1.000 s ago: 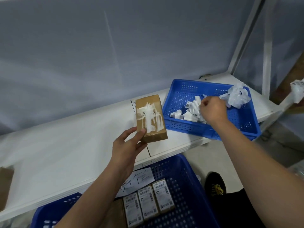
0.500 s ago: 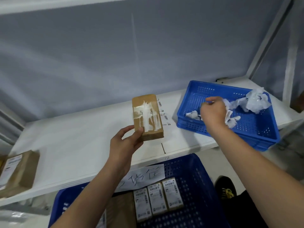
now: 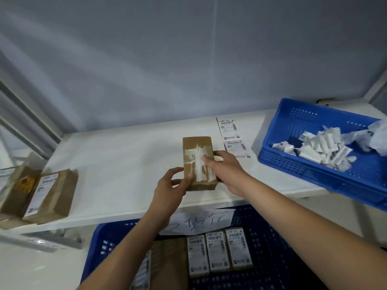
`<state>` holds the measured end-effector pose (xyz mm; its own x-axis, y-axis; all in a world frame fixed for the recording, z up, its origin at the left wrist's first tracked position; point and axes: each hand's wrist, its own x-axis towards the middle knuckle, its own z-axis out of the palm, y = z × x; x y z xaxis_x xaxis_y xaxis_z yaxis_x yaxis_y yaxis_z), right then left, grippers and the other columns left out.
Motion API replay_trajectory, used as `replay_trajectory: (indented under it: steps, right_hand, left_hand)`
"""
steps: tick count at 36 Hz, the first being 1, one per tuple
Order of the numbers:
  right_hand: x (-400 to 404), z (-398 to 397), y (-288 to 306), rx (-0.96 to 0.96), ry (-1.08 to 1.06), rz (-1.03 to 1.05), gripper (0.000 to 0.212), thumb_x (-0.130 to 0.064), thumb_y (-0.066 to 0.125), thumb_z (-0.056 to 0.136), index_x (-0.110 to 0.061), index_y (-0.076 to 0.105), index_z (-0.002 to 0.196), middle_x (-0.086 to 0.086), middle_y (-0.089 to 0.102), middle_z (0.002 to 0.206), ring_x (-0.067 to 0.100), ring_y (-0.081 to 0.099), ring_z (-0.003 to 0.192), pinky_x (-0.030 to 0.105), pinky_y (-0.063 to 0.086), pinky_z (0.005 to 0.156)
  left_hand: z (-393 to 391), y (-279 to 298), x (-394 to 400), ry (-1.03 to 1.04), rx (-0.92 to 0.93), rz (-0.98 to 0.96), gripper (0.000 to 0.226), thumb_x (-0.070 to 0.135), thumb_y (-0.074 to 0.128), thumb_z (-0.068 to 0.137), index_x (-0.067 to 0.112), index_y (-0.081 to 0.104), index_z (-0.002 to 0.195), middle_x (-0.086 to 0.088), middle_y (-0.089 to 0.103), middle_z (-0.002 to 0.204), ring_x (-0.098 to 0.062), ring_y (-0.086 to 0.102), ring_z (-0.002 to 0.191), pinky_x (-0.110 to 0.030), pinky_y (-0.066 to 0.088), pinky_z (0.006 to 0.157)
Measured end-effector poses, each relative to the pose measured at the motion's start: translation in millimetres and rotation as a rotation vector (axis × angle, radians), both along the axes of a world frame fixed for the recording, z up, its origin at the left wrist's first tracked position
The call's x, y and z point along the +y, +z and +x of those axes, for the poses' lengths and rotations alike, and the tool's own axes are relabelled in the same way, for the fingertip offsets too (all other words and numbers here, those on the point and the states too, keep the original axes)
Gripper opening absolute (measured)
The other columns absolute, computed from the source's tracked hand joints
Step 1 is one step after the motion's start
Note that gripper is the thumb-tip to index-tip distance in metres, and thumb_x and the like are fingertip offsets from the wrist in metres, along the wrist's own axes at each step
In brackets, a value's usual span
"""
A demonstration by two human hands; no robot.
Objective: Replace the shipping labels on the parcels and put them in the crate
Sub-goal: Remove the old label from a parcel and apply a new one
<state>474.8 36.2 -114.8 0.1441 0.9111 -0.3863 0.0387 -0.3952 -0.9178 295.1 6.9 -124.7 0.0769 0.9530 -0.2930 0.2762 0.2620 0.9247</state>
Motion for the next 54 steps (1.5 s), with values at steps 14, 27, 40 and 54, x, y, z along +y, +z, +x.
replay_trajectory:
  steps: [14,27,40,54]
  right_hand:
    - [18.6,-30.6,-33.0,-0.137,0.039,-0.1,0.01,-0.03,0.074,0.089,-0.02,0.071,0.089,-0.001,0.073,0.091,0.012,0.067,0.083,0.026,0.056,0.071]
    - [13.2,-40.4,-44.6,-0.132,0.102,0.008,0.015,-0.026,0.077,0.088,-0.032,0.067,0.079,-0.011,0.072,0.088,0.002,0.066,0.081,0.019,0.051,0.066]
    - [11.6,-50.0,-54.6,-0.219,0.129,0.03,0.032,-0.025,0.076,0.09,-0.018,0.072,0.12,-0.004,0.07,0.117,0.009,0.065,0.097,0.014,0.047,0.072]
    - [8.7,20.8,-5.1,-0.638,0.051,0.253,0.02,-0.014,0.061,0.098,-0.013,0.07,0.116,-0.003,0.068,0.105,0.011,0.061,0.09,0.017,0.042,0.084]
  left_hand:
    - [-29.7,-35.4,29.4,0.051,0.185,-0.012,0.044,0.041,0.071,0.093,0.01,0.068,0.124,0.001,0.071,0.115,-0.012,0.066,0.101,-0.023,0.05,0.079]
    - [-40.3,-48.5,33.8,0.139,0.231,-0.036,0.039,0.044,0.073,0.091,0.013,0.065,0.114,0.002,0.068,0.105,-0.002,0.061,0.086,-0.015,0.043,0.061]
    - [-40.7,-54.7,26.9,0.176,0.263,-0.044,0.041,0.042,0.069,0.095,0.011,0.062,0.119,0.001,0.067,0.105,-0.016,0.065,0.095,-0.022,0.051,0.072]
    - [-28.5,-24.8,22.0,0.206,0.406,0.227,0.05,0.04,0.066,0.096,0.018,0.049,0.138,-0.009,0.043,0.14,-0.018,0.054,0.106,-0.009,0.041,0.07]
